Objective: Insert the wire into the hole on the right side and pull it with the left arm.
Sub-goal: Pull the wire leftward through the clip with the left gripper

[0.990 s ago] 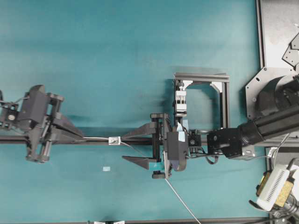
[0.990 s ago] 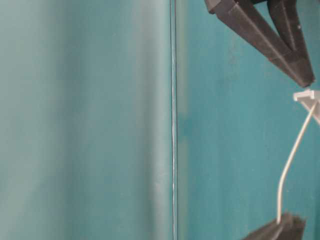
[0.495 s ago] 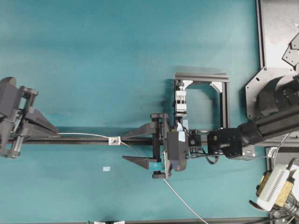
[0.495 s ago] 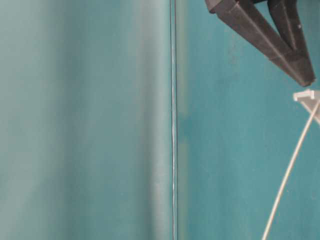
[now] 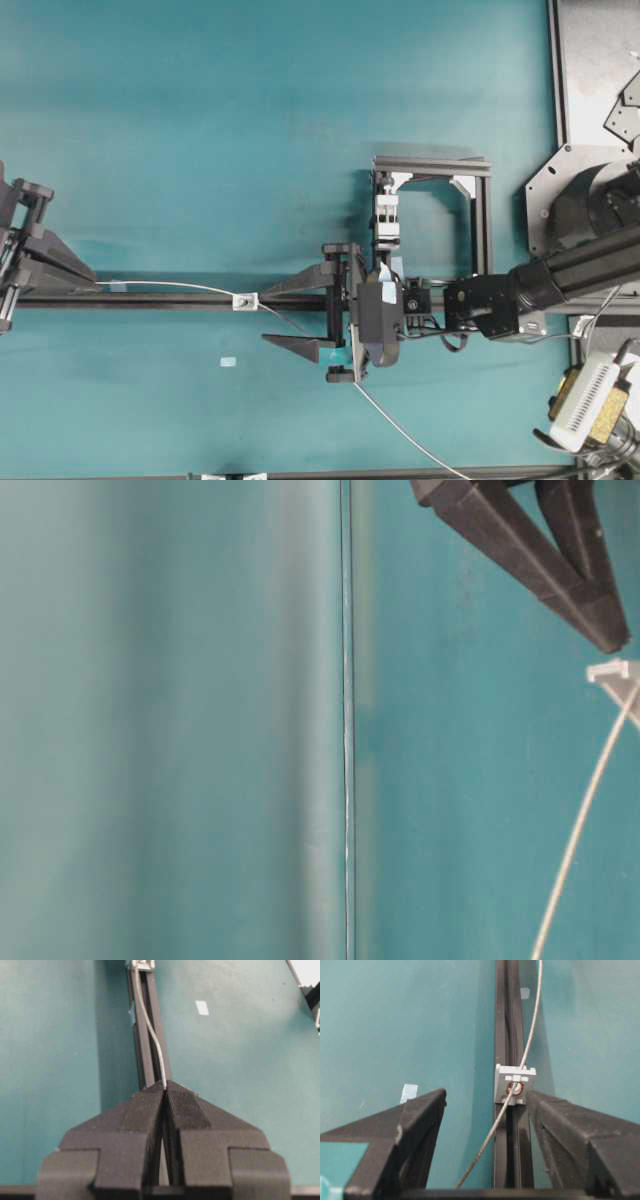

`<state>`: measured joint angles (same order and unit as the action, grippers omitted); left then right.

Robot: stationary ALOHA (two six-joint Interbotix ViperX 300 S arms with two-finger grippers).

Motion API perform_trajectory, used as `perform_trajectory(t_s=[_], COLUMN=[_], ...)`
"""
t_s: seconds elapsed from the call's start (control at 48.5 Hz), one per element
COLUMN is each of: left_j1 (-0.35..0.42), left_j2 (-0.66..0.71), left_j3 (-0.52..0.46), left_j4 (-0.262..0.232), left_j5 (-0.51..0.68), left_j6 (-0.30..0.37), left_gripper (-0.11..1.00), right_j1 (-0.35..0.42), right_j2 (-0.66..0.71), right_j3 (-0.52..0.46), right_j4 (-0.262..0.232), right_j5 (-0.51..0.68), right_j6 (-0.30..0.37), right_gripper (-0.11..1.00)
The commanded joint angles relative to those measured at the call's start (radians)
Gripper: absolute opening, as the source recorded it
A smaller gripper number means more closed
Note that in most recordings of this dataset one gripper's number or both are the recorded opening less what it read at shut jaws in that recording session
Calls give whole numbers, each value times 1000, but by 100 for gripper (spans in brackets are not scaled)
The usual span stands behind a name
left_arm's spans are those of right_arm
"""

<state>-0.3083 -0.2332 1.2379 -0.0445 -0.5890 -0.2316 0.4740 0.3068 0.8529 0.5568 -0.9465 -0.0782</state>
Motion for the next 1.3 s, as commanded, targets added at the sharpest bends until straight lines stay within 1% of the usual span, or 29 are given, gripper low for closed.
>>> perform_trajectory(t_s=[0.0, 0.309, 0.371, 0.454, 0.536, 0.619, 0.763, 0.784, 0.804, 1.011, 1.279], left_j1=[-8, -9, -9, -9, -9, -6, 0, 2, 5, 38, 87], left_j2=[2, 32, 31, 32, 32, 31, 26, 26, 26, 25, 23], left_j3=[-21, -51, -51, -48, -46, -44, -43, -43, -43, -43, -46], left_j4=[3, 3, 3, 3, 3, 3, 3, 3, 2, 3, 3], left_j5=[8, 44, 46, 48, 51, 52, 52, 52, 52, 52, 52], left_j6=[-2, -8, -9, -11, -11, -9, -9, -9, -9, 2, 12], left_gripper=[-11, -10, -8, -1, 12, 33, 76, 80, 82, 82, 82], right_j1=[3, 2, 2, 3, 3, 3, 3, 2, 3, 3, -5], right_j2=[-32, -32, -32, -34, -32, -32, -32, -32, -32, -63, -135], right_j3=[-6, -8, -8, -8, -8, -6, -6, -6, -6, 14, 58], right_j4=[-2, -2, -2, -2, -2, -2, -2, -2, -2, -2, -2], right_j5=[-5, -5, -5, -5, -5, -5, -5, -5, -5, -3, -3], right_j6=[0, -2, -2, -2, -2, 0, 0, -2, -2, -9, -38], right_gripper=[78, 77, 77, 77, 77, 77, 78, 77, 77, 78, 77])
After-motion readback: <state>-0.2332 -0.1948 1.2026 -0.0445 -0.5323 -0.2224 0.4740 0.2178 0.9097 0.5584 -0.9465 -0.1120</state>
